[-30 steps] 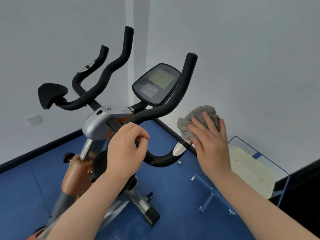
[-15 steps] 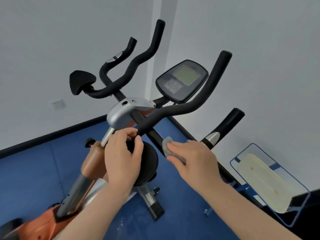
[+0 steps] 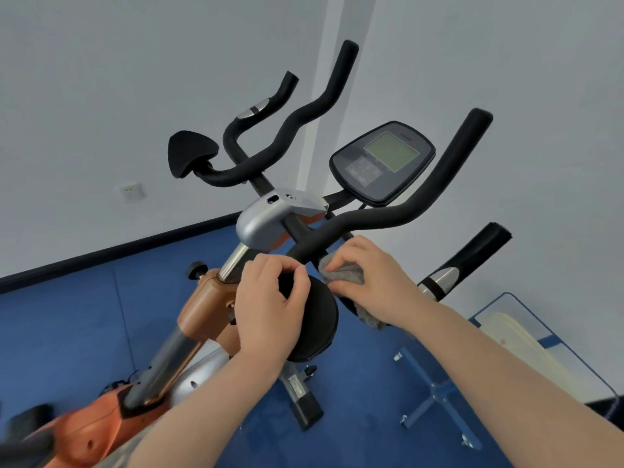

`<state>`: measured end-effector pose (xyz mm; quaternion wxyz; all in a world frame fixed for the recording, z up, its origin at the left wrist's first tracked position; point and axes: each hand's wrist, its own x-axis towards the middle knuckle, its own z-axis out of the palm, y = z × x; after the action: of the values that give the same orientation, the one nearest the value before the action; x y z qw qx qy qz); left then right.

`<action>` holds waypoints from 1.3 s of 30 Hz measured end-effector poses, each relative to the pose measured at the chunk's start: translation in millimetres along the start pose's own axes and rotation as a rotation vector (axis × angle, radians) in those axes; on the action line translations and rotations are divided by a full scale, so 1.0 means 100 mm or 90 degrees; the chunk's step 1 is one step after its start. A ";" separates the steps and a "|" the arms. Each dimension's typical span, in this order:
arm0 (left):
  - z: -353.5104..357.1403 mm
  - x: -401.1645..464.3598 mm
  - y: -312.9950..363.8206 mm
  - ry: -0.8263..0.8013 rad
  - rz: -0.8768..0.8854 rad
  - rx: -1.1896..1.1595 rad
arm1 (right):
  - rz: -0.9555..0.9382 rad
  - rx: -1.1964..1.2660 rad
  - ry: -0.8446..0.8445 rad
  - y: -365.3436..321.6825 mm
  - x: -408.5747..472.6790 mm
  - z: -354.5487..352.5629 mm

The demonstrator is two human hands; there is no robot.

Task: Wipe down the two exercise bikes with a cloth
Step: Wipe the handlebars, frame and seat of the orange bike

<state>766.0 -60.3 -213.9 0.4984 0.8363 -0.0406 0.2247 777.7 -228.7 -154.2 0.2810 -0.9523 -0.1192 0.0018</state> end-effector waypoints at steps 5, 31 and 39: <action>-0.01 0.02 -0.02 0.004 0.007 0.002 | 0.004 0.016 0.035 -0.12 0.15 0.07; 0.10 0.21 0.33 -0.196 0.319 0.014 | -0.163 -0.260 0.336 0.61 -1.03 -0.06; 0.11 0.20 0.33 -0.183 0.319 0.005 | -0.086 -0.180 0.359 0.54 -1.00 0.01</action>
<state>778.4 -82.7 -183.2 0.4134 0.8252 -0.3154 0.2206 692.6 -294.5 -190.1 0.1675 -0.9347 -0.0988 -0.2977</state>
